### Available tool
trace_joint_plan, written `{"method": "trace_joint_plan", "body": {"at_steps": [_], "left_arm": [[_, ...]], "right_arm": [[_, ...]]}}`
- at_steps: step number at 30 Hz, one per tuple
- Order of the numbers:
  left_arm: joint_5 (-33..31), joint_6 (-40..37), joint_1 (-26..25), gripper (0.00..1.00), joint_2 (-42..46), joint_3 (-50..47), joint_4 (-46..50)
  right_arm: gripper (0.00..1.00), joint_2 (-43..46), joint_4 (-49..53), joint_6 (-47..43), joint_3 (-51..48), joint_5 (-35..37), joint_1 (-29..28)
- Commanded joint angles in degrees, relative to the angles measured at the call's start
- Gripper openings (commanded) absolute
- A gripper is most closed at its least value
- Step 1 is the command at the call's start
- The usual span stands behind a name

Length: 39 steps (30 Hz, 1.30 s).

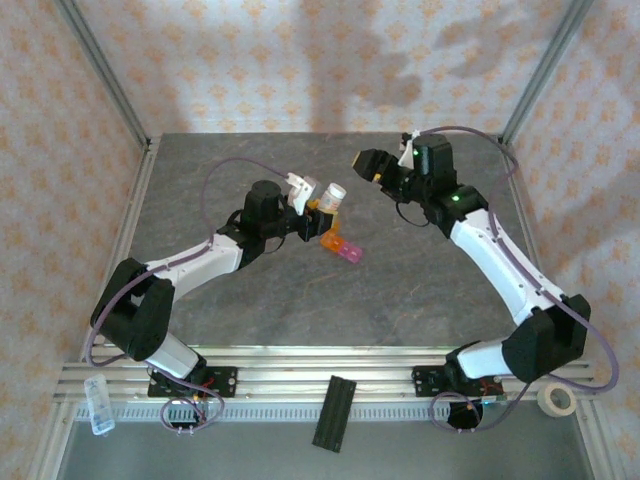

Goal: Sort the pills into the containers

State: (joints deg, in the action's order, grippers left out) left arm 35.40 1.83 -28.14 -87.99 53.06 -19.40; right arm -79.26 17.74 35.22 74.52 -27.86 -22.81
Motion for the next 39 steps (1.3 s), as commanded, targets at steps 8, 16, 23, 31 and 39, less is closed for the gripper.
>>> {"method": "trace_joint_plan", "body": {"at_steps": [8, 16, 23, 31, 39], "left_arm": [[-2.2, -3.8, -1.0, 0.00, 1.9, 3.4, 3.5], [-2.2, -4.0, -1.4, 0.00, 2.0, 3.5, 4.0], [-2.1, -3.7, -1.5, 0.00, 1.5, 3.8, 3.6], [-1.4, -2.2, -1.5, 0.00, 1.8, 3.6, 1.7], [6.3, 5.7, -0.6, 0.00, 1.9, 2.4, -6.7]], "right_arm": [[0.77, -6.0, 1.6, 4.2, 3.0, 4.6, -5.6], [0.73, -8.4, 0.7, 4.2, 4.7, 4.6, -7.7], [0.65, -9.7, 0.6, 4.1, 5.0, 4.4, -8.6], [0.33, -9.5, 1.0, 1.4, 4.7, 5.3, -8.6], [0.30, -5.0, -12.0, -9.6, -2.3, -12.0, -2.3]]}}
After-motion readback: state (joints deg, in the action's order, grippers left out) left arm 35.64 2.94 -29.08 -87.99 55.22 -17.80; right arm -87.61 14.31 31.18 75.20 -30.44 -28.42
